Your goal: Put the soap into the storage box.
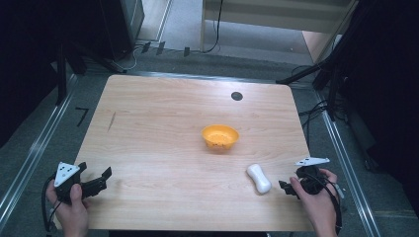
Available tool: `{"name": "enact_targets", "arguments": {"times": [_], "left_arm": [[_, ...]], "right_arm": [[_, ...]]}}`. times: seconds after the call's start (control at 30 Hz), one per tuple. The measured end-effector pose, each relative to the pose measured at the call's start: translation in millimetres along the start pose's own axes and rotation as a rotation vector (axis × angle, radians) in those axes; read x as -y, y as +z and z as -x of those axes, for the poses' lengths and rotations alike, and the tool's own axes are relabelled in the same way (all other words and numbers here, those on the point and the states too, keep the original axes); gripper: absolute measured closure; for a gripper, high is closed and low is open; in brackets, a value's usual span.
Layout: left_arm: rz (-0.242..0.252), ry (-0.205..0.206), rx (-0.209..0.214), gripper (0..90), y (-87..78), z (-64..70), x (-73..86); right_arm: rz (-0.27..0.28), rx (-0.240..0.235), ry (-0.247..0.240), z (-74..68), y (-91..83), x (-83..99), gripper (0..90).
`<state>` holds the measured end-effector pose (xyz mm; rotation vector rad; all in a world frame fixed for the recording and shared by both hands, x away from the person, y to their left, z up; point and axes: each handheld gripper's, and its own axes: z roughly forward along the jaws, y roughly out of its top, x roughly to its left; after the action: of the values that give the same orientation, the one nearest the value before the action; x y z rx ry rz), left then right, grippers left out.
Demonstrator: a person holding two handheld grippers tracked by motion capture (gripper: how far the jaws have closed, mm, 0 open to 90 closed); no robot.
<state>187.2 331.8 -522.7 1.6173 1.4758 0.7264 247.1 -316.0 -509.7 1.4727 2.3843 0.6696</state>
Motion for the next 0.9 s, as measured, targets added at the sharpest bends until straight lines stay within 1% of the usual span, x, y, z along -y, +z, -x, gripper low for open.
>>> {"name": "enact_targets", "arguments": {"times": [0.03,0.1,0.27,0.4,0.43,0.47,0.5,0.6,0.67,0.7,0.77,0.9], "left_arm": [[0.000,0.000,0.000,8.7,0.0,0.0,0.0],[0.000,0.000,0.000,8.7,0.1,0.1,0.0],[-0.001,-0.002,-0.001,8.7,0.0,0.1,0.0],[-0.001,-0.001,-0.001,8.7,0.0,-0.2,-0.1],[-0.002,-0.001,-0.001,8.7,0.0,-0.2,-0.1],[-0.002,-0.001,-0.001,8.7,0.0,-0.2,-0.1],[0.000,-0.001,-0.001,8.7,0.1,-0.2,0.0],[0.001,-0.002,0.001,8.7,0.2,-0.3,0.0],[0.000,-0.002,0.001,8.7,0.2,-0.3,0.0],[0.000,-0.002,0.001,8.7,0.2,-0.3,0.0],[0.000,-0.002,0.001,8.7,0.2,-0.3,0.0],[0.000,-0.005,0.004,8.7,0.2,-0.6,0.0]], "right_arm": [[0.000,0.000,0.000,0.0,0.0,0.0,17.2],[-0.011,-0.003,-0.015,-3.3,0.5,-4.1,16.6],[-0.034,-0.006,-0.018,-7.0,0.9,-9.2,14.2],[-0.058,-0.007,-0.031,-11.4,1.8,-15.3,11.6],[-0.070,-0.011,-0.029,-12.7,2.0,-16.5,10.1],[-0.070,-0.011,-0.029,-12.7,2.0,-16.5,10.1],[-0.086,-0.019,-0.036,-14.7,2.9,-18.9,8.0],[-0.093,-0.023,-0.044,-17.4,3.2,-21.3,7.9],[-0.093,-0.031,-0.036,-21.1,2.6,-24.8,7.3],[-0.093,-0.039,-0.040,-21.5,2.6,-26.0,6.6],[-0.096,-0.038,-0.032,-23.6,2.3,-28.5,1.8],[-0.106,-0.052,-0.025,-28.8,2.6,-33.1,1.1]]}}
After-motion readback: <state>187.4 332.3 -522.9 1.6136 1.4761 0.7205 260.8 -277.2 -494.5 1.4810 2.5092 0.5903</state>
